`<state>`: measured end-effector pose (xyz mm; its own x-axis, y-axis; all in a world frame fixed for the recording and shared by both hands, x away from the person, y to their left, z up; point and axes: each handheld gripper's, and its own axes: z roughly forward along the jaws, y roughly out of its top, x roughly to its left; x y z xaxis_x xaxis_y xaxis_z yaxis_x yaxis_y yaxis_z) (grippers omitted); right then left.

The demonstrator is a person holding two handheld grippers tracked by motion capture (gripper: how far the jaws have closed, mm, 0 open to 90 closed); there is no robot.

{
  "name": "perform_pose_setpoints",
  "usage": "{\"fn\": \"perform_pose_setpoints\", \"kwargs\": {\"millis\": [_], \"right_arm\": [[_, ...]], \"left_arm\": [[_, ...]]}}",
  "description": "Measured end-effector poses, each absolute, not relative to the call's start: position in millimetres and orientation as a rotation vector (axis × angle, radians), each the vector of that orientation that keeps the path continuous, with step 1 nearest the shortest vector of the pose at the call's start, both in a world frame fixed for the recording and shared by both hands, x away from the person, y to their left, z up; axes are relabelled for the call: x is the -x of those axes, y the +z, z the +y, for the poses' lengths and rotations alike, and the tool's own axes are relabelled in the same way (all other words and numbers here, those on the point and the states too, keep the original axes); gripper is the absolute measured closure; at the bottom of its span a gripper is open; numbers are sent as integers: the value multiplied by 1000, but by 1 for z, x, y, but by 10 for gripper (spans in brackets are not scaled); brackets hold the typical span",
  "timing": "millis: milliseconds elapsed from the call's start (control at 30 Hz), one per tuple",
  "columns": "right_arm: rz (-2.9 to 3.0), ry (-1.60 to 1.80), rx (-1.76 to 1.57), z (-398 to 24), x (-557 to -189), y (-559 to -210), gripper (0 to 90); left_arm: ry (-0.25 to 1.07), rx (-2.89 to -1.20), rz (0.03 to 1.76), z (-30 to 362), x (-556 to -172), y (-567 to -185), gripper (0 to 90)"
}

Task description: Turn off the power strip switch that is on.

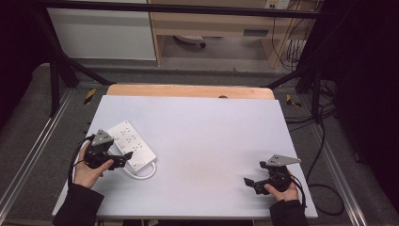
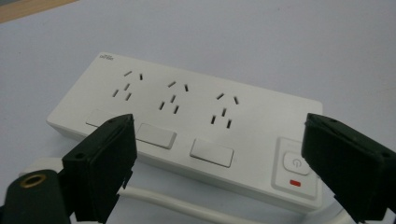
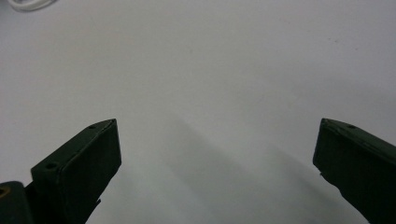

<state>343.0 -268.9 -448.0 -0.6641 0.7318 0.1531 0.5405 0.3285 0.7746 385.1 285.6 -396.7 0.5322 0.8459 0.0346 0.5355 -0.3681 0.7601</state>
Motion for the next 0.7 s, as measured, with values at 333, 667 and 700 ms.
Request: {"fn": "perform_pose_setpoints", "kwargs": {"millis": [333, 667, 700], "right_arm": [[2369, 1246, -1156, -269, -343, -448, 15], [2372, 1244, -1150, -269, -343, -448, 15], [2372, 1246, -1153, -269, -343, -448, 15]], "left_arm": [[575, -2062, 1144, 283, -389, -403, 207], [573, -2048, 1147, 285, -389, -406, 315], [569, -2045, 1147, 286, -389, -406, 329]]}}
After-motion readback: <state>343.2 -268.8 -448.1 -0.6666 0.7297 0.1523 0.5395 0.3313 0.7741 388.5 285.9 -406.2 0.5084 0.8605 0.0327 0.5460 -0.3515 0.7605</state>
